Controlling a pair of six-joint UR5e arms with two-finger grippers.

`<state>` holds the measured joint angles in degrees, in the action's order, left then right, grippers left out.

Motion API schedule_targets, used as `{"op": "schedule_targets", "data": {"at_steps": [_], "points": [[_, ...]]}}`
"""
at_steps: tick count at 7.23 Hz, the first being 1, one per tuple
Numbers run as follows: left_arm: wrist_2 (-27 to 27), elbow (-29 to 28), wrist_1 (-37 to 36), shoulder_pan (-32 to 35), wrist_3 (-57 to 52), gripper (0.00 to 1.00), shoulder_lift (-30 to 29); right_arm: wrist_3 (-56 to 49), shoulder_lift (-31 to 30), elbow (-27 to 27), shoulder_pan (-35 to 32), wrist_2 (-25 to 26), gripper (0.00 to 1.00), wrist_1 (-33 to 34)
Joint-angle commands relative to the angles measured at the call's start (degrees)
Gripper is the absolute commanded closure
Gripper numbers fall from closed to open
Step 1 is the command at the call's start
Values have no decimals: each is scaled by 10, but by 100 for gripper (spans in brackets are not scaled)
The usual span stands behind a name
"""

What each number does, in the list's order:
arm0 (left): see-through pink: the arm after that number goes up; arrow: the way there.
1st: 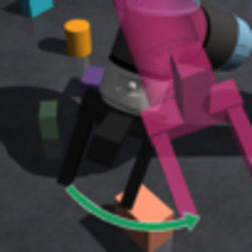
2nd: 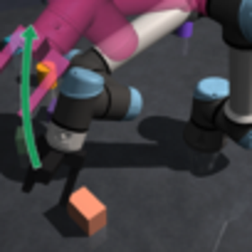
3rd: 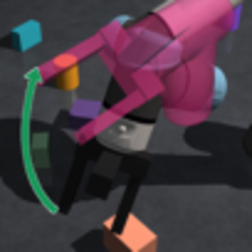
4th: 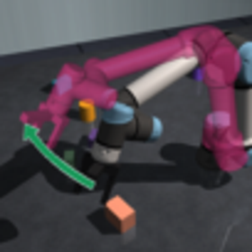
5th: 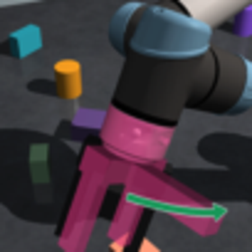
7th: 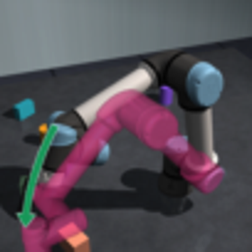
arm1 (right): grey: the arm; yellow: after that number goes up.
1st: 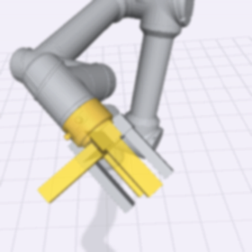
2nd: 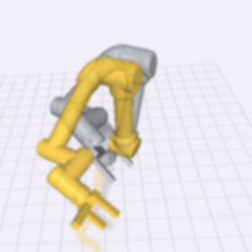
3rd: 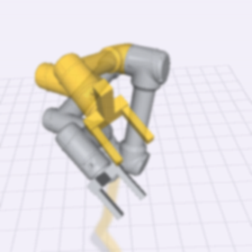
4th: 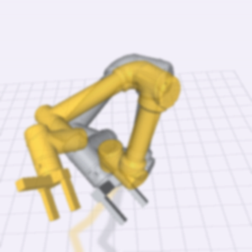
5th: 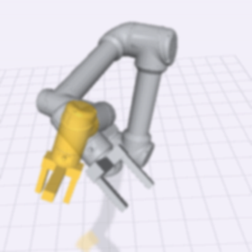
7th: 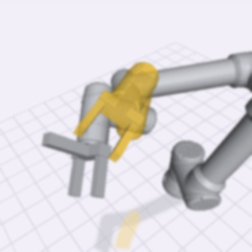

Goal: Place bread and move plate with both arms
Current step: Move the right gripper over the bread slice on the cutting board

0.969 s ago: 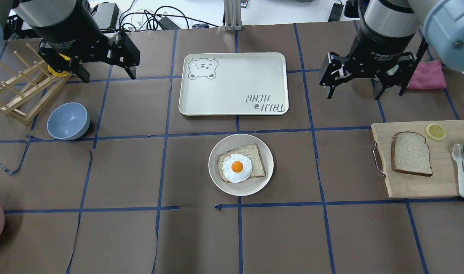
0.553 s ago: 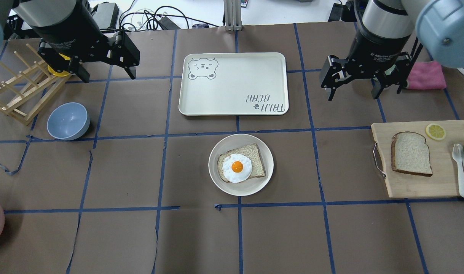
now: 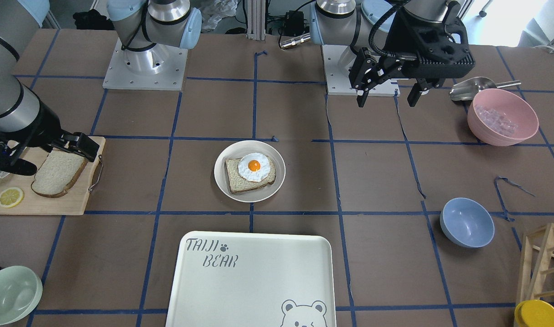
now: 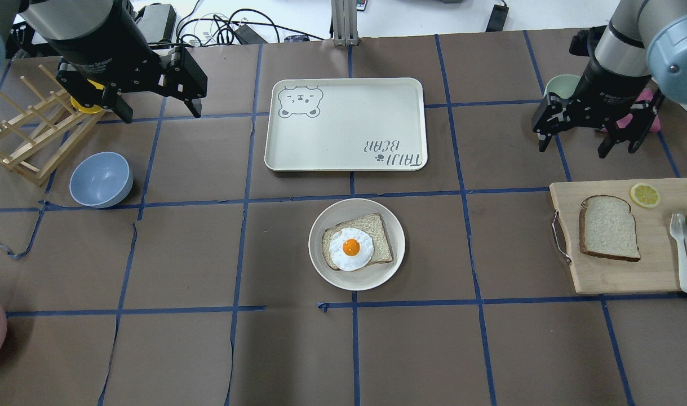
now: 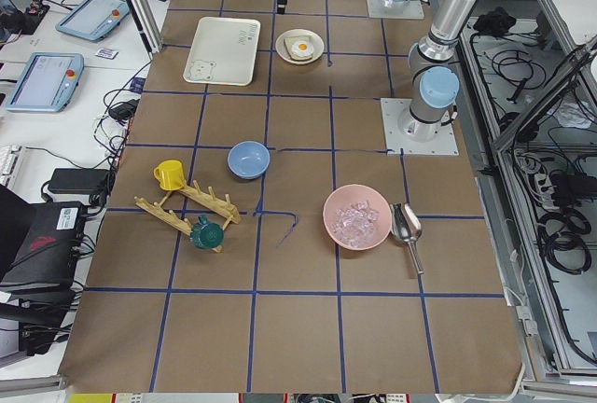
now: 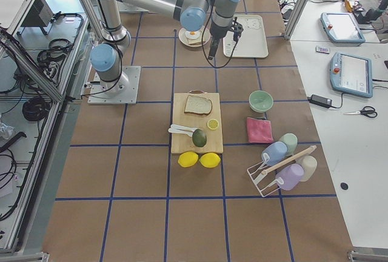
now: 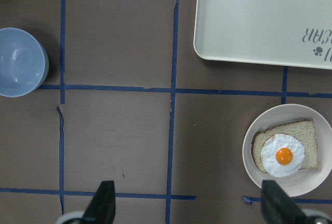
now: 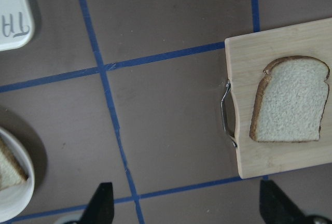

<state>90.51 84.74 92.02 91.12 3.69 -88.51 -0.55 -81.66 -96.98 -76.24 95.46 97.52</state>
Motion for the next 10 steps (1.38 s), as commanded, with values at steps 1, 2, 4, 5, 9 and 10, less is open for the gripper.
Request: {"op": "schedule_targets", "data": {"at_steps": [1,2,4,5,9,10], "points": [[-1,0,0,-1,0,0,0,4,33,-73,11,79,0,142],[0,0,0,-1,0,0,0,8,41,-91,20,77,2,159],[-1,0,0,-1,0,0,0,11,80,-100,64,69,23,184],[-1,0,0,-1,0,0,0,13,97,-100,68,69,23,205],[0,0,1,-1,0,0,1,39,127,-100,69,71,33,214],[0,0,1,-1,0,0,1,40,127,-101,69,75,33,214]]}}
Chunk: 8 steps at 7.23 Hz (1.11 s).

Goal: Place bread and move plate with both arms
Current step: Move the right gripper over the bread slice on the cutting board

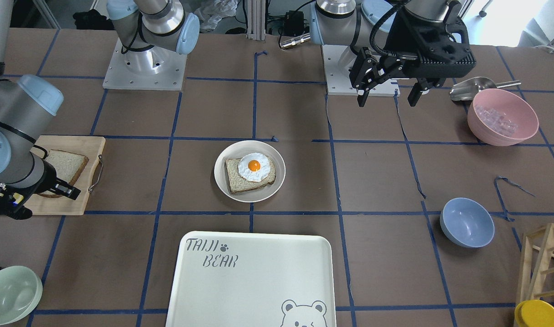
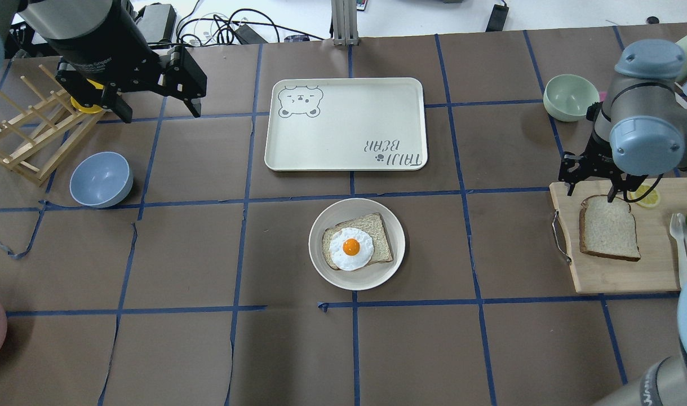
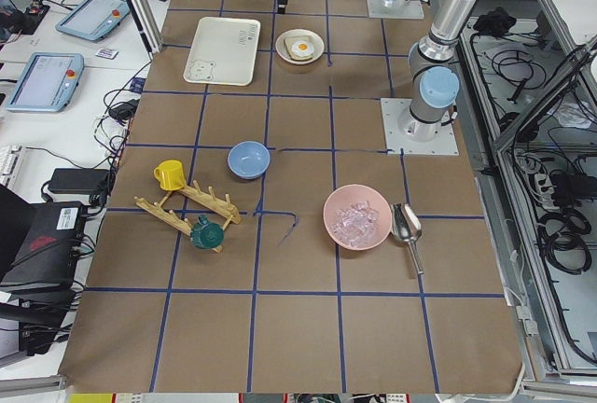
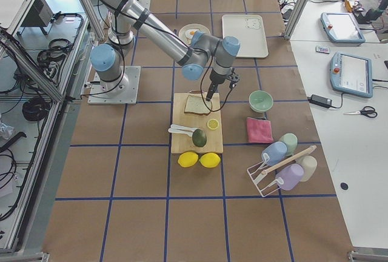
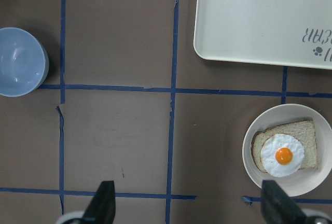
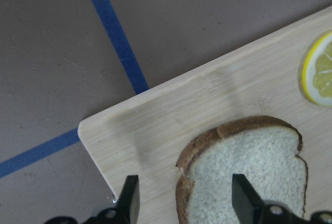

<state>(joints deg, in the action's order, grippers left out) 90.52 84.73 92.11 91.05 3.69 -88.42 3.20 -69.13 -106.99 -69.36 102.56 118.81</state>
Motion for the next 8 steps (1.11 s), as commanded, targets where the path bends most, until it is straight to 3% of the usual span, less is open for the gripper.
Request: {"op": "schedule_targets", "data": {"at_steps": [1,7,8], "points": [[0,0,0,0,0,0,0,4,5,-1,1,5,36,1],[-1,0,0,0,0,0,0,10,16,-2,17,5,44,0],[-1,1,0,0,0,0,0,12,16,-2,17,3,55,0]]}}
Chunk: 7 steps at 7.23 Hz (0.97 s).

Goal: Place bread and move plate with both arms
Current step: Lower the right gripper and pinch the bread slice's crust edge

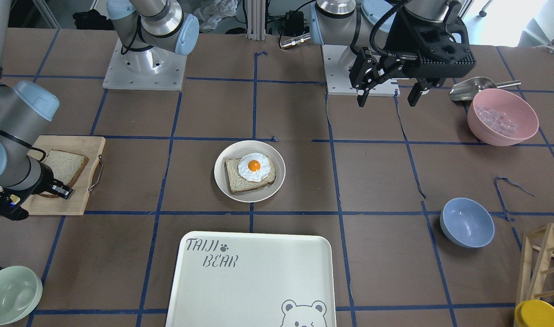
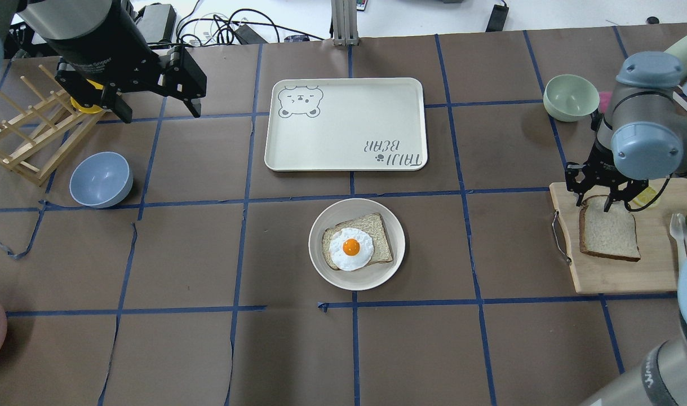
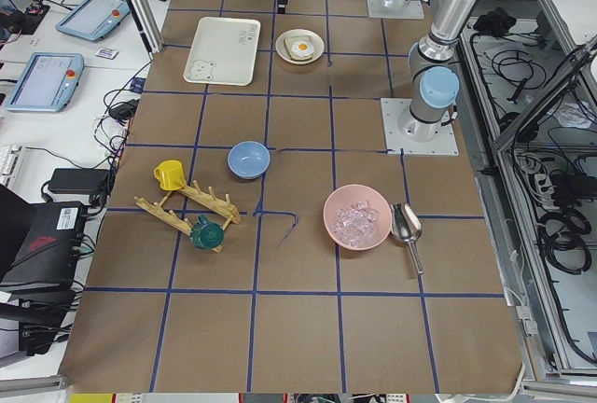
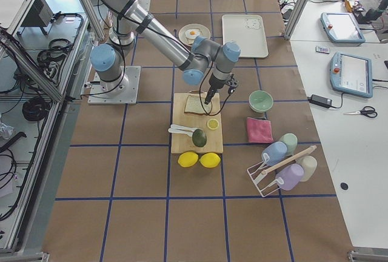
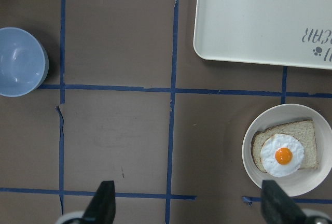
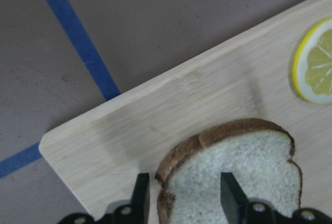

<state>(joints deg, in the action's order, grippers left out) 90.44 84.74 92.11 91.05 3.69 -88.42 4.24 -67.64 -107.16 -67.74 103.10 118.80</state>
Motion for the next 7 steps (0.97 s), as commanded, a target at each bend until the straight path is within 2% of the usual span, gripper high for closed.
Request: {"op": "schedule_targets", "data": {"at_steps": [1,2,3,7], "points": [[0,0,0,0,0,0,0,7,1,-1,1,-7,73,0],[0,0,0,1,0,0,-1,7,1,-1,1,-7,92,0],[0,1,0,1,0,0,0,6,1,-1,1,-7,100,-1],[1,0,1,0,0,0,0,6,-11,15,0,-6,100,-19]]}}
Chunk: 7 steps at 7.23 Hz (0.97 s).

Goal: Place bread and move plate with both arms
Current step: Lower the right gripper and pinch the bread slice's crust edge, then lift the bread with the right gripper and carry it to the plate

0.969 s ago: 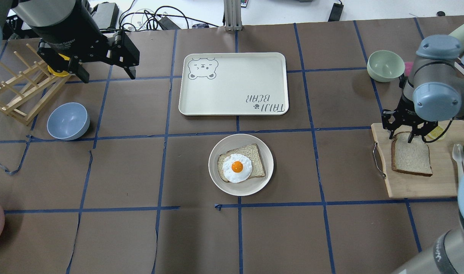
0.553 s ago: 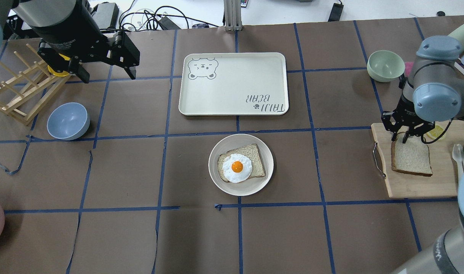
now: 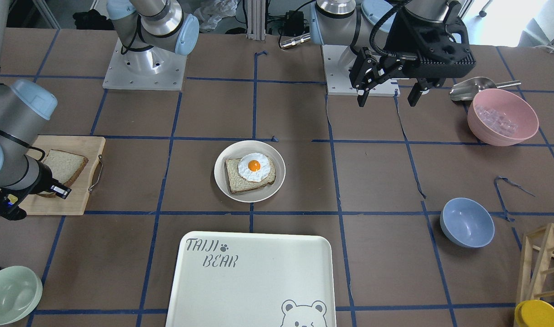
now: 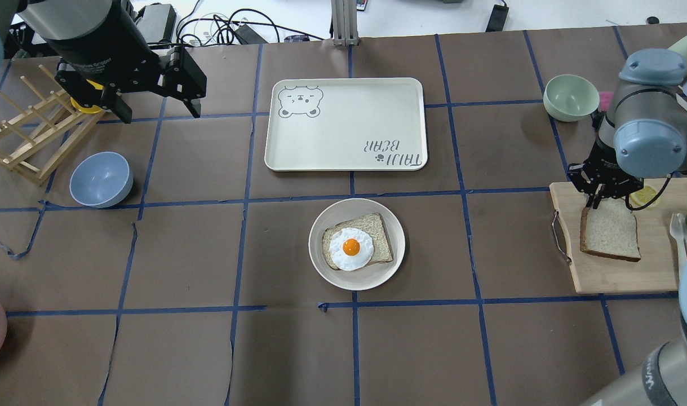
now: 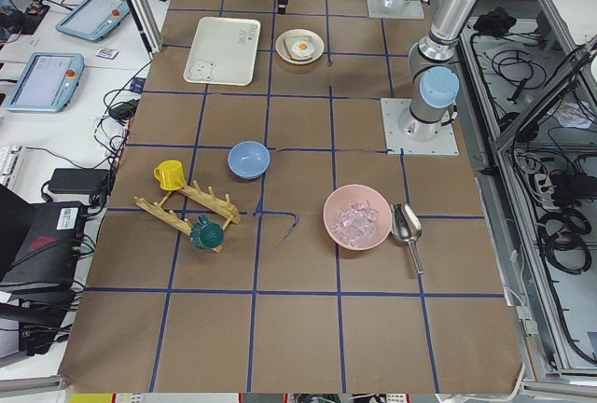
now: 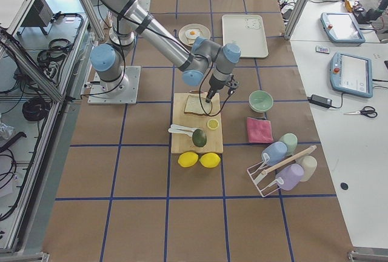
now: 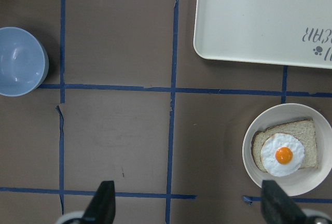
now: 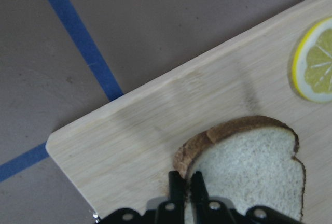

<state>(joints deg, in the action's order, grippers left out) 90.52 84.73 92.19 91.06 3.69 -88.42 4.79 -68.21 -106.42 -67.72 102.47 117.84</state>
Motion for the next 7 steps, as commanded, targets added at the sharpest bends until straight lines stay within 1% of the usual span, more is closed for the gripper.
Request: {"op": "schedule_targets", "data": {"at_steps": [1,2,3,4,6,7], "points": [[0,0,0,-1,0,0,0,0,-16,22,-7,0,100,-41],[0,0,1,0,0,0,0,1,-31,41,-14,-4,100,-95],[0,0,1,0,0,0,0,13,-50,68,-32,-18,100,-157],[0,0,1,0,0,0,1,21,-67,98,-58,-19,100,-219],[0,0,1,0,0,0,1,85,-80,153,-120,-57,100,-293],[0,0,1,0,0,0,1,127,-79,178,-166,-65,100,-317]]}}
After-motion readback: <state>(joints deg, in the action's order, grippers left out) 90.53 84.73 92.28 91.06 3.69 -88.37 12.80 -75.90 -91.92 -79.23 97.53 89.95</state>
